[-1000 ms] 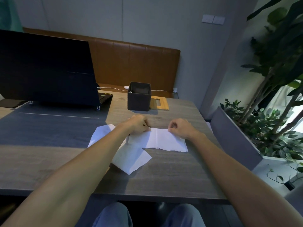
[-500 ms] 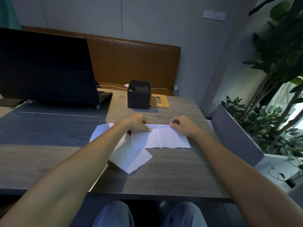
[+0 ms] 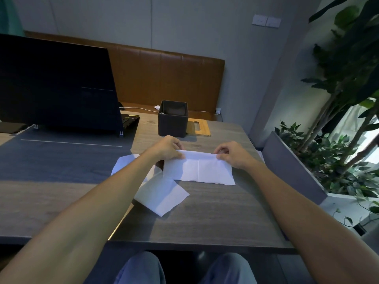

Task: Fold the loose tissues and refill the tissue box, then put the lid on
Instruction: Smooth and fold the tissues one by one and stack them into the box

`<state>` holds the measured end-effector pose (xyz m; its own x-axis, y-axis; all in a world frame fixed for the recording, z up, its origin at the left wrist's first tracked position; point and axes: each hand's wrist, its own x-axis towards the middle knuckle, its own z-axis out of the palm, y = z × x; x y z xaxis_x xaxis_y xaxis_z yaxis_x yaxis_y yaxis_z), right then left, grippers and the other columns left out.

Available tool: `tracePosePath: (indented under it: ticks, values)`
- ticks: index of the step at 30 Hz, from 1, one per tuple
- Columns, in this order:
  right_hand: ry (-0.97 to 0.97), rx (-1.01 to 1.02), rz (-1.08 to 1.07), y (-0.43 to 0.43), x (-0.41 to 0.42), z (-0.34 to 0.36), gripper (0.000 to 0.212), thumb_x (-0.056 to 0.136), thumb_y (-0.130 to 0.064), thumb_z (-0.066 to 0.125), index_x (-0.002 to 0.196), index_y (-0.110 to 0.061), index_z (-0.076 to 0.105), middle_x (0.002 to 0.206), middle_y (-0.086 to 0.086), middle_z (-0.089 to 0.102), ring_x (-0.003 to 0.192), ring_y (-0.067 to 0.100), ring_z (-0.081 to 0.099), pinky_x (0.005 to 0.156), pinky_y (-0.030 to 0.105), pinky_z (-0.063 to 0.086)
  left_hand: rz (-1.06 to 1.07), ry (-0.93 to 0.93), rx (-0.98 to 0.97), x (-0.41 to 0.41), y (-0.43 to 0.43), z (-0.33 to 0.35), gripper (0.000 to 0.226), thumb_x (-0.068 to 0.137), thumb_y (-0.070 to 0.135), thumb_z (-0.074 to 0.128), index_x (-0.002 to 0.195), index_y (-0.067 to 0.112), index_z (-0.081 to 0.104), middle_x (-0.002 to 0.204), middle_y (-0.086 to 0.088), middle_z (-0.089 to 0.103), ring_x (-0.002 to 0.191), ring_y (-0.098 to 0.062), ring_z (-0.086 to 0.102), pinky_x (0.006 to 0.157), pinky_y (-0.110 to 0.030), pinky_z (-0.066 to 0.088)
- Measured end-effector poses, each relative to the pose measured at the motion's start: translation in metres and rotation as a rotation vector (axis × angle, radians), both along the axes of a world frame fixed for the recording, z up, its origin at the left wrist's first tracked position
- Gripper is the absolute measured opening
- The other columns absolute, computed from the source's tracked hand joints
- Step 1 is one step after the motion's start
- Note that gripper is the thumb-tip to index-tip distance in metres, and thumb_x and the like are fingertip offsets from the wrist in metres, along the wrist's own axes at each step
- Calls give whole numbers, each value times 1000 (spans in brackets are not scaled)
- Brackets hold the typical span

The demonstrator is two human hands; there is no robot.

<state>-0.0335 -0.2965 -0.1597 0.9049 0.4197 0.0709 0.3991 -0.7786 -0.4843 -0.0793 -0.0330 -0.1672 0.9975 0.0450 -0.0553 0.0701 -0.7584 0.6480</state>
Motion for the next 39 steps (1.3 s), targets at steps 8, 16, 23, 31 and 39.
tracePosePath:
  ticks: [8,16,23,31,39]
  values:
    - [19,-28,-3,-2,2,3,14,96,-12,64,101,-24,69,106,-3,67,99,12,61,92,29,54,-6,-23,42,0,11,-3,16,88,28,77,101,27,67,110,-4,65,98,-22,64,72,-27,59]
    - [-72,-72,-47,-2,-3,-7,19,98,-14,58,114,-17,68,114,-2,62,107,13,54,89,26,42,-91,-309,402,-13,-4,-16,36,93,38,66,127,27,61,130,1,55,118,-21,48,97,-35,41]
    - [-235,-78,136,35,-37,-34,35,101,-25,52,133,-13,60,137,6,58,130,23,48,112,35,32,-314,-242,461,-35,-51,-38,45,105,41,36,140,15,48,144,-10,47,134,-30,42,109,-46,33]
    - [-42,-371,70,9,-52,-41,67,106,-51,20,161,-14,10,169,4,6,155,24,3,125,42,4,-286,17,575,-54,-20,-36,73,103,62,16,162,23,-1,169,-8,-7,155,-28,-9,124,-49,-2]
    - [-6,-177,-105,0,-53,-33,62,106,-46,31,156,-9,29,162,11,30,149,28,27,122,42,20,-233,1,522,-62,-6,-26,74,102,63,25,161,20,14,169,-8,7,155,-31,-1,123,-49,3]
